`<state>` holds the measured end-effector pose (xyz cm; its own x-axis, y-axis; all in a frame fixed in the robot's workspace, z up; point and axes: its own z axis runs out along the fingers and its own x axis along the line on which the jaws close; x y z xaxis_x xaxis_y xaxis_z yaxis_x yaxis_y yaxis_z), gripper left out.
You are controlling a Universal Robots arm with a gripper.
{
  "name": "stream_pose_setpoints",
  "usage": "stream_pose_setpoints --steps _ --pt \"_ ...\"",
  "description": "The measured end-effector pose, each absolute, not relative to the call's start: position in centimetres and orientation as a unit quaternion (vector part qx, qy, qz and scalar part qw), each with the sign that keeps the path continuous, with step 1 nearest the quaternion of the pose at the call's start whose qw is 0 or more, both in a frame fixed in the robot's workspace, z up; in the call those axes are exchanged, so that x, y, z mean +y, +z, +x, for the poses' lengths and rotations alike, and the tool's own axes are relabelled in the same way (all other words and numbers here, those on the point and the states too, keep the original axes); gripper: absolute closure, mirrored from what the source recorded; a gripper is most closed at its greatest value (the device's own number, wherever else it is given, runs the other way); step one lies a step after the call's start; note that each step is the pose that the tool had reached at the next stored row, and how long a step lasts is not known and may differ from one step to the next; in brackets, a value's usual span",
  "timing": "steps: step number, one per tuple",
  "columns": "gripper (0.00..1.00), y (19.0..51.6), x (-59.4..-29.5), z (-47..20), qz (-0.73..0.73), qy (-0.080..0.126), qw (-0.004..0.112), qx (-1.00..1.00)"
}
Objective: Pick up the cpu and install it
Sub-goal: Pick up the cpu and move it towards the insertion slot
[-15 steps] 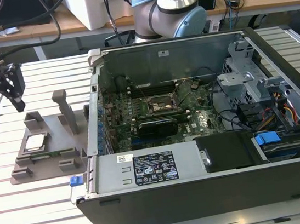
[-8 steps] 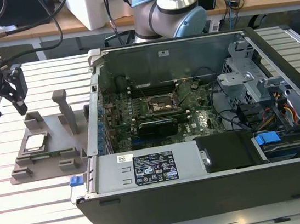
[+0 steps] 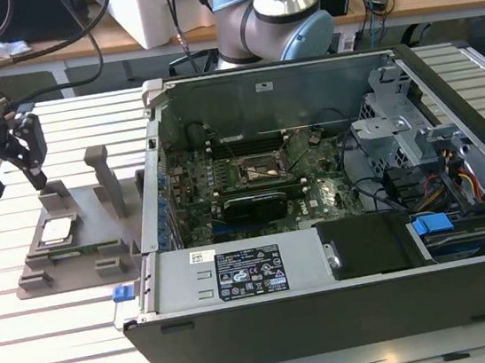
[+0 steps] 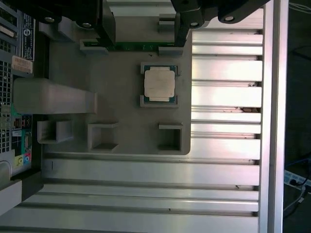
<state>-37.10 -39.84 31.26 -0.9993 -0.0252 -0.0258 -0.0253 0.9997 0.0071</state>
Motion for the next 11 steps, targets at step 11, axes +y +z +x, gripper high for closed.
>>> stream_pose_setpoints --steps 11 --pt "0.4 29.6 -39.8 -37.1 -0.013 0.004 0.013 1.0"
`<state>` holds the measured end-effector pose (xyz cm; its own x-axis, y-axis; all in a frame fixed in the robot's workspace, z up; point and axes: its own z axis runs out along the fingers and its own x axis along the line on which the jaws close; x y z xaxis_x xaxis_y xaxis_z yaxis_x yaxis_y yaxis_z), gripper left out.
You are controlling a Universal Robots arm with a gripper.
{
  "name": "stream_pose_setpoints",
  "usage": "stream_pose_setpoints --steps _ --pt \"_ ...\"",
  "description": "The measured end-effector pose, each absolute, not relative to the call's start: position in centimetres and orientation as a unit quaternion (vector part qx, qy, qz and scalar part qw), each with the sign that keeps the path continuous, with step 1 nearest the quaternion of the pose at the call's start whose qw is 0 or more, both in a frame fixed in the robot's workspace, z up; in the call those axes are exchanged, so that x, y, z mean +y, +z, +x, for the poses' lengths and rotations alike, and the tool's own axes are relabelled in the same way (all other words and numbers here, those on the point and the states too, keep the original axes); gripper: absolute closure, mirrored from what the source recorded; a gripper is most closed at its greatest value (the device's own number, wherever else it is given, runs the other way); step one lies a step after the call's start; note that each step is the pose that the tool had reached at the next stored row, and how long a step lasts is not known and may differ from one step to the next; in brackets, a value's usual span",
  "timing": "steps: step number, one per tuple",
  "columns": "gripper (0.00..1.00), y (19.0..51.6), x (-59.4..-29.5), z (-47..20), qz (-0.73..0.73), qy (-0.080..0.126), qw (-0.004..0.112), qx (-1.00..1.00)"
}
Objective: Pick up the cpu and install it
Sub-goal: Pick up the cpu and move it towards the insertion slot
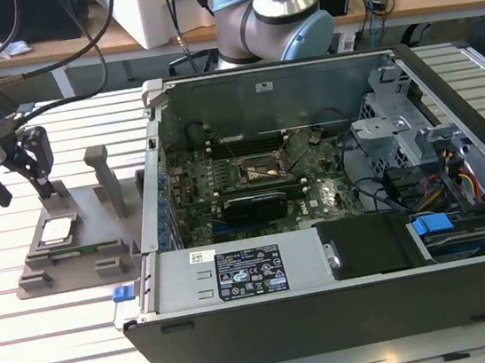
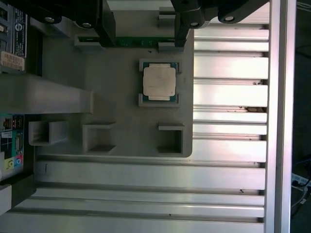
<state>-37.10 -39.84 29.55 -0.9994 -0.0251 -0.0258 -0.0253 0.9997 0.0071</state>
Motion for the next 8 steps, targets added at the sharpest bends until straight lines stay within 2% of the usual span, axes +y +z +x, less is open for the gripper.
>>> stream_pose_setpoints --steps 8 --pt "0.4 28.52 -39.84 -37.1 -0.013 0.004 0.013 1.0"
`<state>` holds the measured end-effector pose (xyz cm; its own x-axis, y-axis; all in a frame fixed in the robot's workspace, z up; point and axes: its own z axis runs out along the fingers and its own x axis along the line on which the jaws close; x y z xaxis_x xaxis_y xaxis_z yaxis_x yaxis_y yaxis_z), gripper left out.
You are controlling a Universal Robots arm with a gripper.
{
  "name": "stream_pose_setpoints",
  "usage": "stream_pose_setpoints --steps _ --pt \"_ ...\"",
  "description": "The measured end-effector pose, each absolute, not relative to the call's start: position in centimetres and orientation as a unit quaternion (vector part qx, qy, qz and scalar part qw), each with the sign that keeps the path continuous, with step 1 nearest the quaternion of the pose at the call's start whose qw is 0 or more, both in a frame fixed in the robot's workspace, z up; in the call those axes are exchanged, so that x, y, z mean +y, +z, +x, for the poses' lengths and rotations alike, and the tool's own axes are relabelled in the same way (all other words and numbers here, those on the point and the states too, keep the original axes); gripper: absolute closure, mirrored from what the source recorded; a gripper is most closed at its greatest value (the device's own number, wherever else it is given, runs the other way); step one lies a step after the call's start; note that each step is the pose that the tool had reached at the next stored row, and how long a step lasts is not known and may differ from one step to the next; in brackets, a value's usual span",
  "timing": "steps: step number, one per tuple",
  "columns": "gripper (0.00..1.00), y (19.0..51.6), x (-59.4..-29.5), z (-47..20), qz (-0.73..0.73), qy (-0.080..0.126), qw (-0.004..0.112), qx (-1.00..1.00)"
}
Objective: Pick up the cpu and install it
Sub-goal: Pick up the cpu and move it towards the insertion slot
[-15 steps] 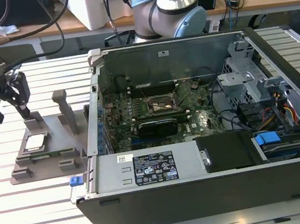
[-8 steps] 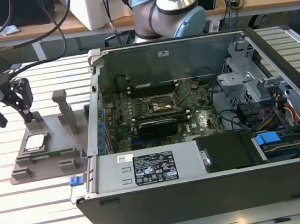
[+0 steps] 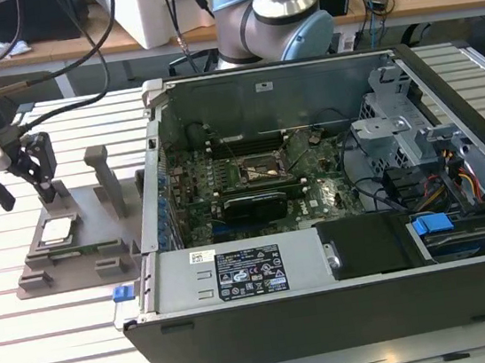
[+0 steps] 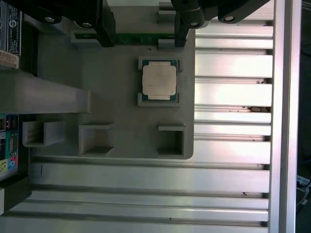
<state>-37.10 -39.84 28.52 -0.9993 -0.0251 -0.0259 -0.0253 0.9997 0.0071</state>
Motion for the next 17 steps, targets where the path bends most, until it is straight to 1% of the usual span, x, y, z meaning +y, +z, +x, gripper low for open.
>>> stream_pose_setpoints --steps 17 --pt "0.4 26.7 -39.8 -37.1 -0.013 0.004 0.013 1.0"
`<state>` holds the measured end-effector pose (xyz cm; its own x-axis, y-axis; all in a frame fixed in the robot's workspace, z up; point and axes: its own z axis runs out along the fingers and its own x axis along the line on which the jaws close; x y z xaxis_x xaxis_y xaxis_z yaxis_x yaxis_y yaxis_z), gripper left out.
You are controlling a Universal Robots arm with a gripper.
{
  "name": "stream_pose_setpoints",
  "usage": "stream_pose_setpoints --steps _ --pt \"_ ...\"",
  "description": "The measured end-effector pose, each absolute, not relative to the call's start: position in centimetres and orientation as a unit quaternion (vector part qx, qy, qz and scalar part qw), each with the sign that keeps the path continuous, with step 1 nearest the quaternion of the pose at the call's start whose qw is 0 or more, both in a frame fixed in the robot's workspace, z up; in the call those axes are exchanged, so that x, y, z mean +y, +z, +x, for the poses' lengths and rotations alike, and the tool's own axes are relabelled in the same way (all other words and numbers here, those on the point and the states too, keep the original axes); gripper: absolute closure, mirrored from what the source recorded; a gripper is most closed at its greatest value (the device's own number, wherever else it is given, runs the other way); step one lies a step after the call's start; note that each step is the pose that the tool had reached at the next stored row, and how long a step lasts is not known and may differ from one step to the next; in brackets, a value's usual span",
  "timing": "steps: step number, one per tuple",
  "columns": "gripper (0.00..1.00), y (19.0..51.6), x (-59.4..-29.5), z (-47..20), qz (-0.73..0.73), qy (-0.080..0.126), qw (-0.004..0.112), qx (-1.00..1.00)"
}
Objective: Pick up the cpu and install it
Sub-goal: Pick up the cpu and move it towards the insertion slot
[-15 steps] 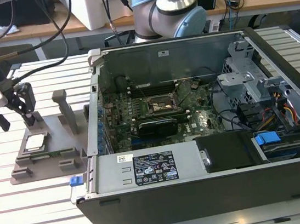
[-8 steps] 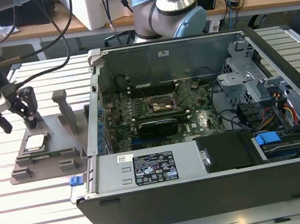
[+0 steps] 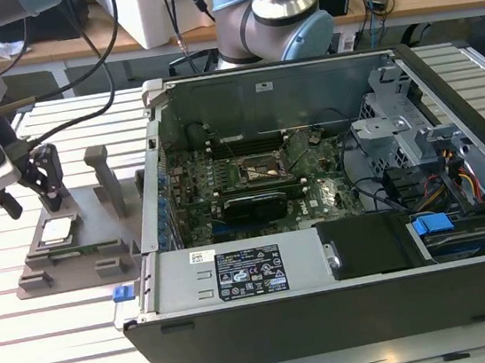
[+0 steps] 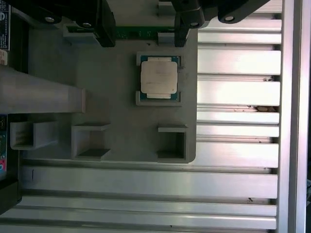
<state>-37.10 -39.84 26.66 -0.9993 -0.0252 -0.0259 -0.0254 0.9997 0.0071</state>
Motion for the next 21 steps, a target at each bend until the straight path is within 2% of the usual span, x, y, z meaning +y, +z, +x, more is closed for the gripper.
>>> stream_pose_setpoints --steps 12,21 --pt "0.4 25.2 -39.7 -37.0 -0.013 0.002 0.013 1.0" --pt "0.4 23.0 -38.3 -37.2 -0.017 0.001 0.013 1.0"
